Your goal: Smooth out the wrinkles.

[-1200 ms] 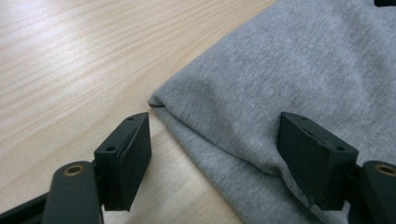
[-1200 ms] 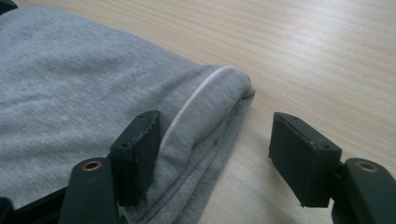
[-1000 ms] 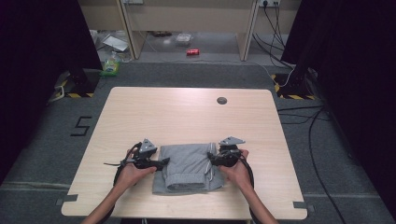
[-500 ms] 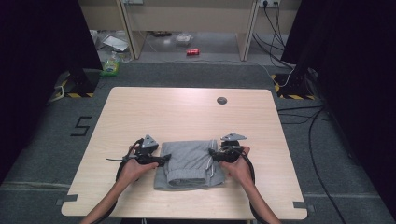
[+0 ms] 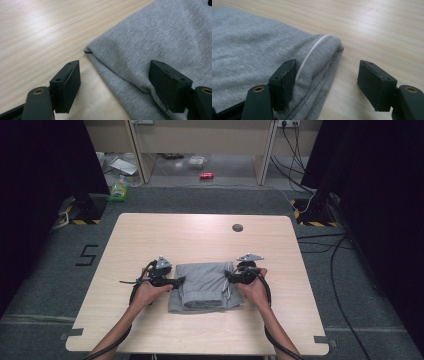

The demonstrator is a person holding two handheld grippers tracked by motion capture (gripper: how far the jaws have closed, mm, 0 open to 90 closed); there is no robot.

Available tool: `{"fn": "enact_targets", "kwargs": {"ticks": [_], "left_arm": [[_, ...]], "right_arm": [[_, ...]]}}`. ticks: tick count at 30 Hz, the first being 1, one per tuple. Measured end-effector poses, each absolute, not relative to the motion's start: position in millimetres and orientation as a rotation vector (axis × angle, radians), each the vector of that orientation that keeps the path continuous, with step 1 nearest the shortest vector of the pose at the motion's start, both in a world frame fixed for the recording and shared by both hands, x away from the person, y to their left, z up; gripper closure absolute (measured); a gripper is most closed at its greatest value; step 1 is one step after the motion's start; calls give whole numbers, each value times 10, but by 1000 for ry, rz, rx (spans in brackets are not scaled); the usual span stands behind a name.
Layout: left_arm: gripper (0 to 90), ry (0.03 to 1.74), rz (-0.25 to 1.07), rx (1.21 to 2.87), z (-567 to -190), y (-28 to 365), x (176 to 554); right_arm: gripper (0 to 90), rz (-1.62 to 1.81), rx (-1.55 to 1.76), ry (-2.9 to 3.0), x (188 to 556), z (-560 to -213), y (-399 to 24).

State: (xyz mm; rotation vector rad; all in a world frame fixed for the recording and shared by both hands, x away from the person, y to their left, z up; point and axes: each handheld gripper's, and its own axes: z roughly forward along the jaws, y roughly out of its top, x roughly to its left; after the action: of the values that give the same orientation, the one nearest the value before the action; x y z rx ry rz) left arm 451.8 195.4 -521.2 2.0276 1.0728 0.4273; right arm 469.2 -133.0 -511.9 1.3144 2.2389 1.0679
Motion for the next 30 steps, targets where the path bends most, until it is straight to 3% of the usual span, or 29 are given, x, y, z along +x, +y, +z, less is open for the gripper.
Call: {"fn": "enact_targets", "kwargs": {"ticks": [11, 30], "left_arm": [[253, 1099, 437, 2018, -5210, 1939, 4748], [252, 1115, 434, 2005, -5209, 1952, 4751]], "right_arm": [[311, 1069, 1378, 2206, 4974, -5125, -1332], [304, 1084, 1431, 2164, 4948, -5132, -1345]]}}
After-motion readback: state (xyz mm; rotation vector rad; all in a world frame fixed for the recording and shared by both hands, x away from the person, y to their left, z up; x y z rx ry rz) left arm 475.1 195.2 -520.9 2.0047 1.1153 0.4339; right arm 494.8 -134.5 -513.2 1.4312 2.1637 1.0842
